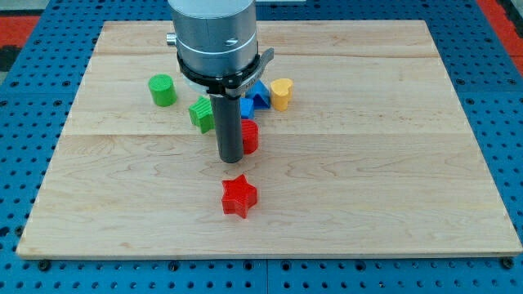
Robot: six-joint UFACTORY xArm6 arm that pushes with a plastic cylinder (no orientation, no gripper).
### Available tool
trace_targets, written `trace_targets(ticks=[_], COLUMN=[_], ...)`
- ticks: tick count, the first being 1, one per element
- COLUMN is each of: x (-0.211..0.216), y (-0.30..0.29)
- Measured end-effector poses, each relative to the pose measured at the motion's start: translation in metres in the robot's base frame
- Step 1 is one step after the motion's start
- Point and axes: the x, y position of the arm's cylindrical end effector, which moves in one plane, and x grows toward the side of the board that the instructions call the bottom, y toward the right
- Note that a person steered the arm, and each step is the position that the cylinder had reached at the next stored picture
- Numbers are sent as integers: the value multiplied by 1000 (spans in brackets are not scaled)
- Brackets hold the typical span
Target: Push the red star to the right of the red circle
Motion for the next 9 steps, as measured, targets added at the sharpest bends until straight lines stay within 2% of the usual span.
trace_targets(ticks=[2,3,4,5,6,7,8,9], x=[64,115,108,83,78,106,101,62], y=[-50,3,72,111,104,75,-11,-10])
